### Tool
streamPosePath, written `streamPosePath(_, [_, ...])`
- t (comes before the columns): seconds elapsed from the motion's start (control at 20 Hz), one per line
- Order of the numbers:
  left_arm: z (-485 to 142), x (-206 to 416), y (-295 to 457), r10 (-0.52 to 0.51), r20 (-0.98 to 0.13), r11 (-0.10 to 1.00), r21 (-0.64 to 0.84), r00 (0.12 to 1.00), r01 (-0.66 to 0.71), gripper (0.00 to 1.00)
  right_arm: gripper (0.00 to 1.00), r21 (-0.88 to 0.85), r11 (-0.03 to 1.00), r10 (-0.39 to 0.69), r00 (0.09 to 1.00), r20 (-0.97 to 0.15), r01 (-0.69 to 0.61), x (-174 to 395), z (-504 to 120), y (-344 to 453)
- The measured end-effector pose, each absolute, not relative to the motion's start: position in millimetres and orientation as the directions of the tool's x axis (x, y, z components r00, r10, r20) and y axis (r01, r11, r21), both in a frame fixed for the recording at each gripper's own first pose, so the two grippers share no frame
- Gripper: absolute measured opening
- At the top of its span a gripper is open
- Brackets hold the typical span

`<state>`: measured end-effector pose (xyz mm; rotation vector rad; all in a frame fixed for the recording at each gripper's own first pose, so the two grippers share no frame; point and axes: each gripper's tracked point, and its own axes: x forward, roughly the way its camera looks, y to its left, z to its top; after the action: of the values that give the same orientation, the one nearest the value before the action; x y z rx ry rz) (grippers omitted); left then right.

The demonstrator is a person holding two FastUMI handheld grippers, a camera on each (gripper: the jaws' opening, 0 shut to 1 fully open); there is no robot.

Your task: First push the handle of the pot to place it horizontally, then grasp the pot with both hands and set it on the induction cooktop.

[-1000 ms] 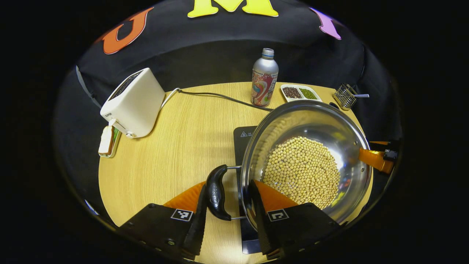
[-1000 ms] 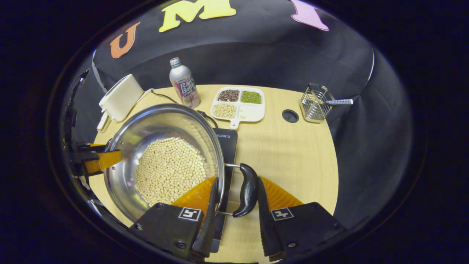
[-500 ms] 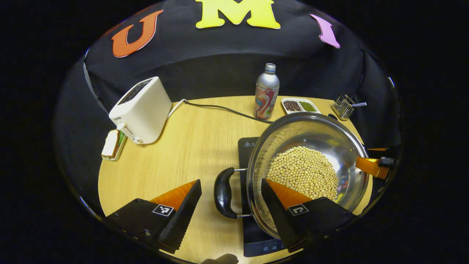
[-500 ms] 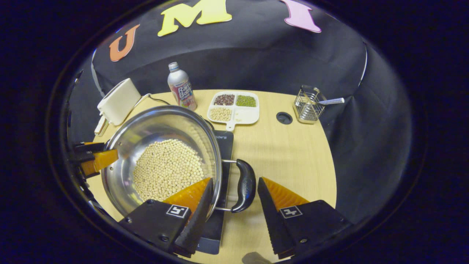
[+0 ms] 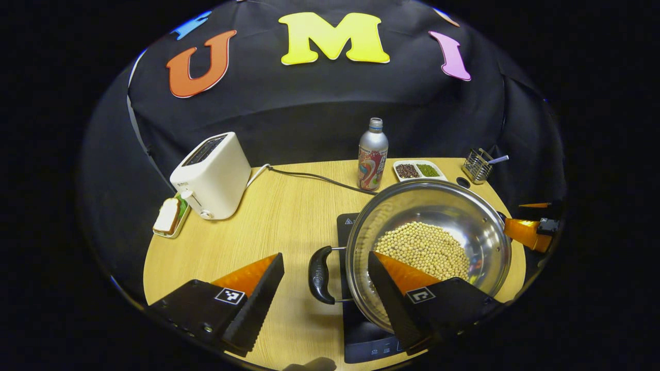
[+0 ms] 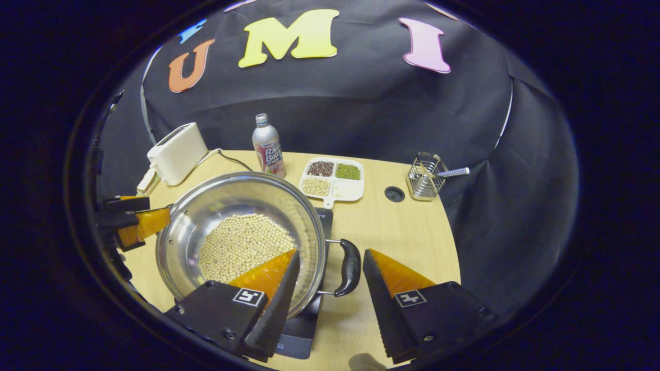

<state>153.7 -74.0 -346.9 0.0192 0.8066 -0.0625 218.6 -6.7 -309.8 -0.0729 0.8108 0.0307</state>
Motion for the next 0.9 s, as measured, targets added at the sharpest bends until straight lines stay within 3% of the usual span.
streamPosePath(0.4, [-299,150,-64,-0.04,-0.643,0.999,-0.027,0.765,0.03,0.97,0.77,-0.07,0.995,0.006,0.739,-0.674,-0.073,208,-275,17])
streamPosePath(0.9, [-159,113,1,-0.002,-0.409,0.999,-0.044,0.913,-0.017,0.97,0.79,-0.147,0.981,0.071,0.939,-0.337,-0.128,179,-94,88])
